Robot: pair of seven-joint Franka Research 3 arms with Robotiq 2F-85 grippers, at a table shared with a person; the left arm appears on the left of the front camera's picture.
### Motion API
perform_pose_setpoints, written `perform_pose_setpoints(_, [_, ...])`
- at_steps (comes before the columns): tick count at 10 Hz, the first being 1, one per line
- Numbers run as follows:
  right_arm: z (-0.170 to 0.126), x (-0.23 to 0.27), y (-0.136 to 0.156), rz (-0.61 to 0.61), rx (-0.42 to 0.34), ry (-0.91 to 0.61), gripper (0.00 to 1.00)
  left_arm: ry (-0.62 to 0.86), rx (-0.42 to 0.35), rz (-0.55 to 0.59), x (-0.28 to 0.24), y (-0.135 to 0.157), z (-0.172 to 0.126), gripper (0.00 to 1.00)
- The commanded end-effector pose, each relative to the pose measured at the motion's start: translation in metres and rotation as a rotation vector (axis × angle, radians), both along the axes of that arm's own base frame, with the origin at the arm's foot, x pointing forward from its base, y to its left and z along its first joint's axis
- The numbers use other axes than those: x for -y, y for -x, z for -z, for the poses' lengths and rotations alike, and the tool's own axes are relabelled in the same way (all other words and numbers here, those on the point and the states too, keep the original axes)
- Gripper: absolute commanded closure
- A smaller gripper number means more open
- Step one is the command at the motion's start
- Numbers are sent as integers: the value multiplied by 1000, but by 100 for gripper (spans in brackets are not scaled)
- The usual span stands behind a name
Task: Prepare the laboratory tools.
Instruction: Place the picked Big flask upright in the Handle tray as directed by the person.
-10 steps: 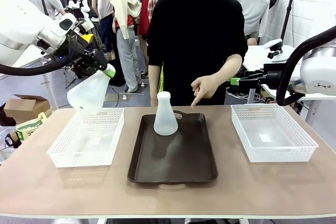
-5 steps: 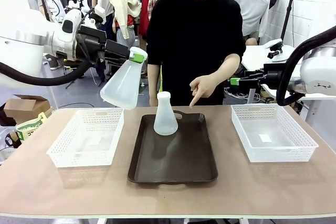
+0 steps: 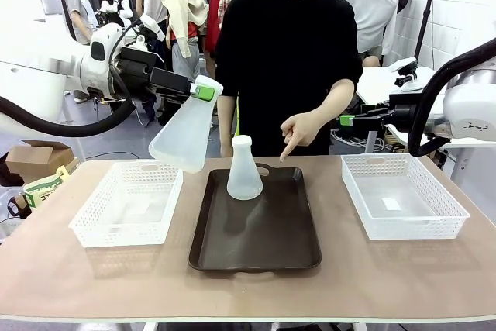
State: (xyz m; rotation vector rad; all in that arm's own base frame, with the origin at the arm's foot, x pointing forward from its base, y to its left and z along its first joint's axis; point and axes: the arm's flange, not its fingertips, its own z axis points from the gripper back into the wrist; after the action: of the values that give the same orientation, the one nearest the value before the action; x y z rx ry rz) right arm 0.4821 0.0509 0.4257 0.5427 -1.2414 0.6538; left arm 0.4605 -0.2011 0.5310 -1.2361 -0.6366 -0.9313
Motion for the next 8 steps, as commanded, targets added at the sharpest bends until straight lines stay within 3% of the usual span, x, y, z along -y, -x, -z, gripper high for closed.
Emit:
perform_pose_setpoints(1, [-2,0,1,9,-16,7,0,0,10,-10,2,1,-4,100])
perform_pose_setpoints(3, [-2,0,1,9,-16,7,0,-2,1,0,0,0,0,100])
perform_pose_setpoints(4, [-2,0,1,9,-16,7,0,40,98,35,16,19,14,100])
perform_pose_setpoints(6, [-2,0,1,9,-16,7,0,143,188,85,64,64,55,100])
perform_pose_setpoints(8, [-2,0,1,9,-16,7,0,199,299,169,96,96,71,100])
